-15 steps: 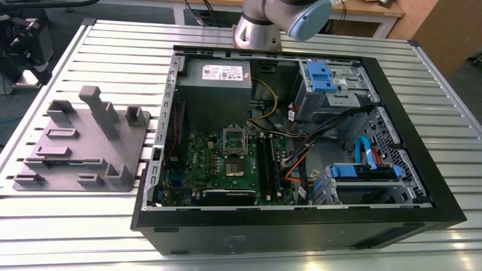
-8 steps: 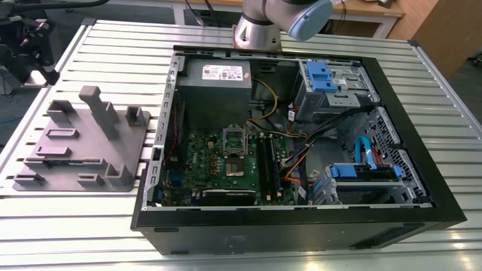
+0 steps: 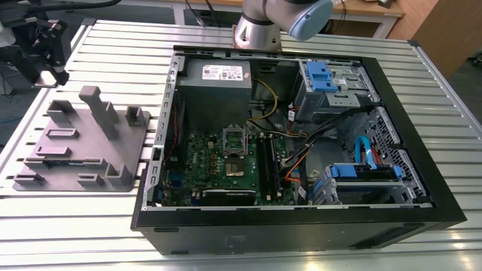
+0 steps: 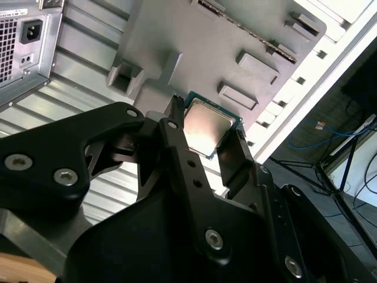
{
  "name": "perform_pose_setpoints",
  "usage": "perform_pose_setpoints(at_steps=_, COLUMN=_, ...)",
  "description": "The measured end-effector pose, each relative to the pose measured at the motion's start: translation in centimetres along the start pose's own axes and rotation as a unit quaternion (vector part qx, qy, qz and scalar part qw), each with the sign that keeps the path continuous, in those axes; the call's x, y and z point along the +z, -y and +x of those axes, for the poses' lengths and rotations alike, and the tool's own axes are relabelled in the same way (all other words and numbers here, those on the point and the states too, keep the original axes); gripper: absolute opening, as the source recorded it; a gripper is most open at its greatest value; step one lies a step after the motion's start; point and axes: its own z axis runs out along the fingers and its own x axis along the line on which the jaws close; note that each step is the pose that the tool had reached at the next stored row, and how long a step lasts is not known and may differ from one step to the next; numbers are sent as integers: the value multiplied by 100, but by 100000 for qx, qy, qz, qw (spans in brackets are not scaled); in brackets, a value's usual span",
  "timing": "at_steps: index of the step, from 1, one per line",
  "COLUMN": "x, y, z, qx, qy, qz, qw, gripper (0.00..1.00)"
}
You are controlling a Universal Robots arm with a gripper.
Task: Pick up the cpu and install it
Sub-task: 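Pick up the cpu and move it towards the insertion slot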
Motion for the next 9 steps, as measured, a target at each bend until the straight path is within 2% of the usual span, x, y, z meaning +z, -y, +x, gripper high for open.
perform_pose_setpoints(at_steps=9, x=4, y=-6, z=-152, qx=-4, qy=3, qz=-4, qw=100000, gripper=47)
